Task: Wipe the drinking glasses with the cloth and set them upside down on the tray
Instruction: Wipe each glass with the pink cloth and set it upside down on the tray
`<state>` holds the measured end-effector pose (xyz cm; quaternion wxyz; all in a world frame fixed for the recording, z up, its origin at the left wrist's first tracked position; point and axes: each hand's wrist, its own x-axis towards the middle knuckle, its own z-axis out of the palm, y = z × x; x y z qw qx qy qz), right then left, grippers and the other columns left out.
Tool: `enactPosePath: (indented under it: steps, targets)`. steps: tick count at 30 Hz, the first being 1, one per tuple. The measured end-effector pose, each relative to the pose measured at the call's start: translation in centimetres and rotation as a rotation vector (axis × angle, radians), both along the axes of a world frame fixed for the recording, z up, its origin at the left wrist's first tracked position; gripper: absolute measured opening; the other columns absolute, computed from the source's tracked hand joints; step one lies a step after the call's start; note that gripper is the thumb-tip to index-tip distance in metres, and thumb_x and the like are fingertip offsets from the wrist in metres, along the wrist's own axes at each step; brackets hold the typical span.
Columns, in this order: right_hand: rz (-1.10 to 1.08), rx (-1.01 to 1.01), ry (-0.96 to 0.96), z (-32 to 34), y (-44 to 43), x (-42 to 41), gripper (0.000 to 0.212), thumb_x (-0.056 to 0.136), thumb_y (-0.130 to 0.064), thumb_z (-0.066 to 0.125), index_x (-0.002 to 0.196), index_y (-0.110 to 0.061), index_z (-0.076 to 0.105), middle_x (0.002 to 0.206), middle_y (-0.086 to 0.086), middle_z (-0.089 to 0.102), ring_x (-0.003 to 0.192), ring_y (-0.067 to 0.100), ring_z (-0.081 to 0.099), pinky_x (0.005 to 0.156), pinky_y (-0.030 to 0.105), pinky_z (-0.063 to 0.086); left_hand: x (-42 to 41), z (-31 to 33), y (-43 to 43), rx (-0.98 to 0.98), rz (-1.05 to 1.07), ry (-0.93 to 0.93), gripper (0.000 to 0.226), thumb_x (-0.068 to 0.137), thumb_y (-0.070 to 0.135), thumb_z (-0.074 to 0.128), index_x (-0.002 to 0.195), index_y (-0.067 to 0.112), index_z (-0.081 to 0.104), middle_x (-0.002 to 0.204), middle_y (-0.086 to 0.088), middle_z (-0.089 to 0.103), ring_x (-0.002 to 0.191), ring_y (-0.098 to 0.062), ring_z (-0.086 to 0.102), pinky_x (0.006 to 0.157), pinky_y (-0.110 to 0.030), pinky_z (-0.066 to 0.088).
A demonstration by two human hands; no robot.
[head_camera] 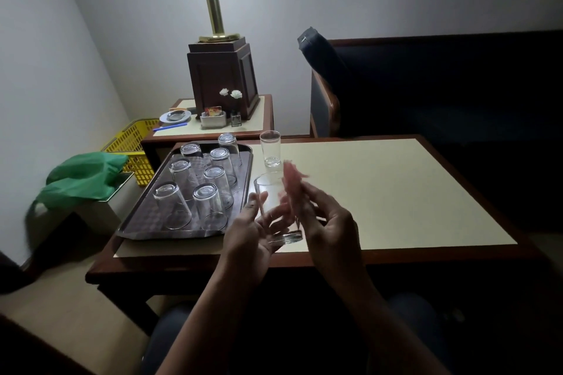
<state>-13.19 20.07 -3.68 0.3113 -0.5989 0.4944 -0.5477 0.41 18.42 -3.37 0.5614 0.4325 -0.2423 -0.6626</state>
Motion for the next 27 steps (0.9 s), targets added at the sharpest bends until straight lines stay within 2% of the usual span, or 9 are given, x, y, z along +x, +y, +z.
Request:
enactPosePath:
  steps: [2, 5, 7, 9, 12, 16, 19, 23, 27]
  targets:
    - [0.003, 0.020, -0.023, -0.6, 1.2, 0.3, 0.026, 0.100, -0.057, 0.057, 0.122, -0.051, 0.068, 0.108, -0.026, 0.071, 0.101, -0.014, 0.065, 0.079, 0.006, 0.052, -0.3, 0.3, -0.3, -0.012, 0.039, -0.069, 0.058, 0.105, 0.055, 0.042, 0.141, 0.010, 0.052, 0.133, -0.025, 0.066, 0.127, -0.043, 0.061, 0.102, -0.057, 0.049]
    - [-0.004, 0.075, -0.115, -1.9, 2.7, 0.5, 0.024, 0.100, -0.053, 0.061, 0.118, -0.040, 0.072, 0.103, -0.013, 0.077, 0.092, 0.001, 0.074, 0.082, 0.032, 0.063, -0.4, 0.3, -0.3, -0.055, 0.056, -0.190, 0.074, 0.085, 0.065, 0.065, 0.137, 0.014, 0.057, 0.132, -0.017, 0.058, 0.120, -0.034, 0.060, 0.091, -0.046, 0.054]
    - [-0.042, 0.076, -0.121, -2.2, 3.5, 0.5, 0.015, 0.097, -0.054, 0.065, 0.109, -0.049, 0.073, 0.097, -0.017, 0.075, 0.087, 0.004, 0.073, 0.080, 0.038, 0.063, -0.1, 0.0, -0.3, -0.102, 0.000, -0.271, 0.073, 0.080, 0.066, 0.072, 0.131, 0.016, 0.060, 0.130, -0.018, 0.063, 0.117, -0.032, 0.064, 0.093, -0.045, 0.053]
    - [-0.078, 0.002, -0.053, -1.5, 4.0, 0.6, 0.017, 0.094, -0.053, 0.068, 0.109, -0.062, 0.070, 0.100, -0.026, 0.070, 0.100, 0.005, 0.068, 0.081, 0.034, 0.062, 0.0, -0.2, -0.2, -0.129, -0.021, -0.254, 0.058, 0.095, 0.056, 0.063, 0.130, 0.010, 0.058, 0.123, -0.020, 0.072, 0.109, -0.032, 0.070, 0.087, -0.043, 0.056]
    - [-0.037, -0.088, -0.087, -0.3, 2.8, 0.9, 0.028, 0.101, -0.044, 0.065, 0.128, -0.045, 0.072, 0.105, -0.019, 0.071, 0.102, 0.010, 0.070, 0.076, 0.030, 0.062, 0.1, -0.7, -0.1, -0.154, -0.070, -0.176, 0.054, 0.106, 0.047, 0.043, 0.138, 0.006, 0.056, 0.125, -0.030, 0.068, 0.102, -0.037, 0.065, 0.074, -0.040, 0.054]
    - [-0.084, -0.082, -0.059, 1.2, 0.1, 0.5, 0.036, 0.101, -0.044, 0.063, 0.136, -0.038, 0.068, 0.130, -0.025, 0.067, 0.115, -0.001, 0.069, 0.088, 0.025, 0.063, -0.3, -0.4, 0.8, -0.171, -0.111, -0.053, 0.056, 0.096, 0.049, 0.059, 0.131, 0.006, 0.058, 0.106, -0.020, 0.071, 0.088, -0.027, 0.070, 0.072, -0.039, 0.057]
    - [0.011, 0.010, -0.094, 1.0, 0.6, 0.4, 0.029, 0.106, -0.038, 0.057, 0.131, -0.051, 0.058, 0.102, -0.046, 0.066, 0.094, -0.014, 0.070, 0.074, 0.008, 0.057, -0.3, 0.3, 0.5, -0.292, -0.128, -0.157, 0.039, 0.091, 0.040, 0.065, 0.110, 0.007, 0.071, 0.089, -0.010, 0.070, 0.076, -0.025, 0.067, 0.061, -0.036, 0.053]
    - [0.101, 0.068, -0.220, -0.7, 3.2, 1.1, 0.023, 0.106, -0.040, 0.057, 0.122, -0.042, 0.072, 0.107, -0.024, 0.078, 0.095, -0.005, 0.075, 0.078, 0.010, 0.055, -0.6, 1.0, 0.2, -0.266, -0.083, -0.209, 0.050, 0.105, 0.046, 0.045, 0.092, 0.014, 0.082, 0.096, -0.019, 0.074, 0.079, -0.032, 0.067, 0.067, -0.035, 0.051]
    - [0.050, -0.042, -0.126, -0.8, 3.3, 1.7, 0.034, 0.105, -0.029, 0.062, 0.136, -0.043, 0.064, 0.133, -0.041, 0.059, 0.122, -0.022, 0.054, 0.097, 0.005, 0.047, -0.6, -0.2, 0.1, -0.171, -0.016, -0.119, 0.055, 0.104, 0.055, 0.044, 0.131, 0.011, 0.060, 0.118, -0.022, 0.072, 0.089, -0.032, 0.071, 0.073, -0.045, 0.059]
